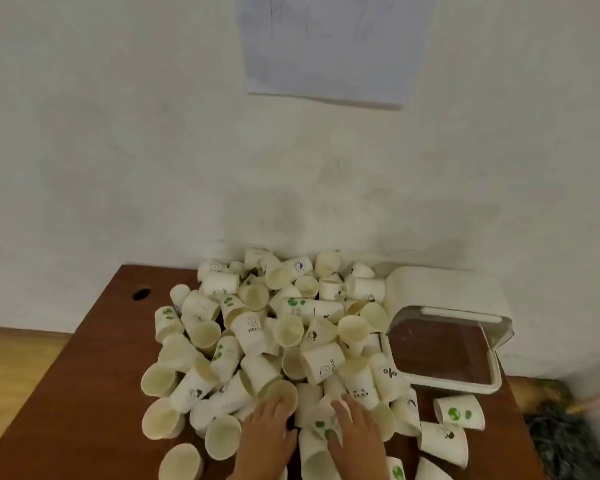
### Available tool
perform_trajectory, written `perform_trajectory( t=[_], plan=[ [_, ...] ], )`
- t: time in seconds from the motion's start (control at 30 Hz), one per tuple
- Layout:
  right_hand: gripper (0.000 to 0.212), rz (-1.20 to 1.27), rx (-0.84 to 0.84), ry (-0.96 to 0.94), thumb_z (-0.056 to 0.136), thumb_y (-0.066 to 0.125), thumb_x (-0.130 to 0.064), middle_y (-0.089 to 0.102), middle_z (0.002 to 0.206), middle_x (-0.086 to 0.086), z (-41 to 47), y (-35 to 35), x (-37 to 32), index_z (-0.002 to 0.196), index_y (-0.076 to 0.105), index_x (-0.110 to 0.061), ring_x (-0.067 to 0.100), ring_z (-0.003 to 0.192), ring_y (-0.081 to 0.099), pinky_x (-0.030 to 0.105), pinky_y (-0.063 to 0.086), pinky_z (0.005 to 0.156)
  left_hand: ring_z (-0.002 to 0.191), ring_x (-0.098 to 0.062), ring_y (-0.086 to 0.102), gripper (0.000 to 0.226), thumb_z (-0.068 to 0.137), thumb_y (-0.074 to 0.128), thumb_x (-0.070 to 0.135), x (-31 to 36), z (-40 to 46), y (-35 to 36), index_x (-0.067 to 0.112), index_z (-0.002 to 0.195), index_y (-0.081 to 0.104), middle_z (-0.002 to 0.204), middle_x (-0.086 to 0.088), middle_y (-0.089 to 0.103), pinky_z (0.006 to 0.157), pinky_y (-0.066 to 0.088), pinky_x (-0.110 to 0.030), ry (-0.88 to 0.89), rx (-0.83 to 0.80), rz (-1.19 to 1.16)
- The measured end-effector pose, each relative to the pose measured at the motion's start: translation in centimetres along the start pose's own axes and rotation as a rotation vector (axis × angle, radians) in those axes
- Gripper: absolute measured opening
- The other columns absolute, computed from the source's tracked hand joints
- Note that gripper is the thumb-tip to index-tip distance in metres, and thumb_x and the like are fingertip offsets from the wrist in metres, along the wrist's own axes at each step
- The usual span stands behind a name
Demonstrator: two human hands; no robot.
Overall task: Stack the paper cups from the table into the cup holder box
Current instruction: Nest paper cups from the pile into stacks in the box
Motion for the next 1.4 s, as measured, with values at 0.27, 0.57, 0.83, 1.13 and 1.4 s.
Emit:
perform_trajectory(
  t=[0.27,0.57,0.83,1.13,1.4],
  plan=[
    [0.050,-0.053,-0.061,-0.061,0.088,0.063,-0.023,0.045,0.146,0.007,2.7,-1.0,0.0,0.137,0.050,-0.019,0.029,0.126,0.049,0.041,0.047,0.100,0.120,-0.024,0.053,0.040,0.089,0.060,0.030,0.8,2.6,1.0,0.016,0.127,0.057,0.129,-0.001,0.056,0.093,0.048,-0.035,-0.010,-0.002,-0.078],
    [0.053,-0.119,0.050,0.108,0.073,0.069,-0.009,0.052,0.130,0.010,5.9,-2.3,0.9,0.124,0.057,-0.014,0.033,0.108,0.054,0.044,0.048,0.087,0.076,-0.012,0.056,0.024,0.089,0.061,0.043,3.6,8.7,0.6,0.020,0.091,0.056,0.084,0.007,0.060,0.060,0.038,-0.027,-0.386,-0.057,-0.459],
    [0.018,-0.105,-0.017,0.120,0.090,0.057,-0.016,0.057,0.111,0.007,6.7,-3.7,3.5,0.106,0.061,-0.010,0.026,0.095,0.054,0.035,0.046,0.074,0.071,-0.017,0.050,0.027,0.091,0.060,0.024,4.5,10.6,1.3,0.012,0.072,0.046,0.075,0.000,0.051,0.056,0.035,-0.027,-0.515,-0.086,-0.685],
    [0.018,0.041,0.012,0.121,0.095,0.054,-0.026,0.063,0.100,-0.003,4.5,-7.5,3.5,0.104,0.068,-0.019,0.016,0.091,0.057,0.029,0.049,0.075,0.064,-0.013,0.047,0.019,0.094,0.054,0.023,5.4,7.8,-2.1,0.011,0.081,0.046,0.077,-0.001,0.053,0.052,0.033,-0.020,-0.278,0.018,-0.526],
    [0.021,0.263,0.269,0.294,0.095,0.061,-0.024,0.068,0.107,-0.005,0.4,-9.7,5.2,0.113,0.070,-0.018,0.010,0.089,0.061,0.024,0.047,0.075,0.090,-0.016,0.054,0.019,0.096,0.054,0.025,8.3,6.3,-4.0,0.016,0.110,0.063,0.101,0.002,0.060,0.077,0.047,-0.032,0.121,0.075,-0.462]
  ],
)
Point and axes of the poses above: each hand's wrist, its own z-axis towards the middle knuckle, its own y-axis out of the palm, x = y × z, the point moved 2 cm from there along z, towards the middle knuckle
